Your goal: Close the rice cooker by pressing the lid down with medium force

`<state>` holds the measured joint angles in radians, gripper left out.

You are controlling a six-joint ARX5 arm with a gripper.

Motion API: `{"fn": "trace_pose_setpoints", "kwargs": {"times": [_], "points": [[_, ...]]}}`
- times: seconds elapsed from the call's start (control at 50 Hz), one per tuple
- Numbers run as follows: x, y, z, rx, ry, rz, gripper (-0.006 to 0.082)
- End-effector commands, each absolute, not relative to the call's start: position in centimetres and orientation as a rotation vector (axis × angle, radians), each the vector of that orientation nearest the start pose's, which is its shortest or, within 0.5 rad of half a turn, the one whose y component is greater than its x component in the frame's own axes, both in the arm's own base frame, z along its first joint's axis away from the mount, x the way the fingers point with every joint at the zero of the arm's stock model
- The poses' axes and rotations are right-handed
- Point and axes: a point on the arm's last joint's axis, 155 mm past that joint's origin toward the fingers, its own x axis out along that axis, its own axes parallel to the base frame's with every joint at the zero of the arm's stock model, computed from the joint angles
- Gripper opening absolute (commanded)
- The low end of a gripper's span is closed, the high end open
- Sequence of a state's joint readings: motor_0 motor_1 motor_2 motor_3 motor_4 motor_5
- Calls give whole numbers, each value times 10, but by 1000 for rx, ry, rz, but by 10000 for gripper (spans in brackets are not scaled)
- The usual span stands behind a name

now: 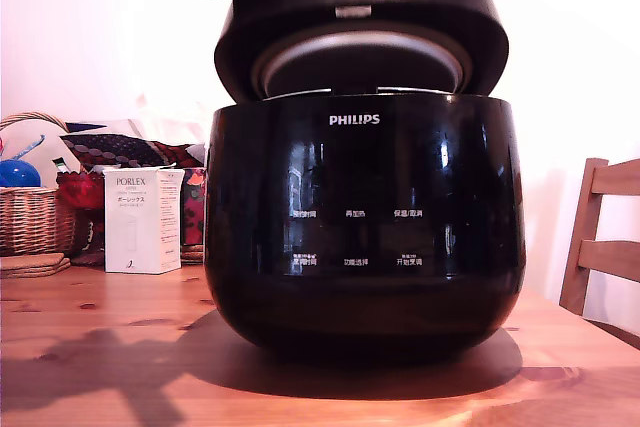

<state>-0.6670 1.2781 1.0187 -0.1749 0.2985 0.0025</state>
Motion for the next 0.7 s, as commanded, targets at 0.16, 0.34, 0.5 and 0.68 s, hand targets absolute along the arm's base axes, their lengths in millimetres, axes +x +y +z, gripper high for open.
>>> {"fn": "trace_pose_setpoints", "kwargs": {"times": [0.16, 0.34, 0.5, 0.68], "points": [[280, -309, 221, 110, 458, -958, -21], [274, -304, 220, 108, 416, -949, -21], [267, -295, 216, 103, 392, -939, -21], [263, -292, 213, 94, 361, -941, -21]]}}
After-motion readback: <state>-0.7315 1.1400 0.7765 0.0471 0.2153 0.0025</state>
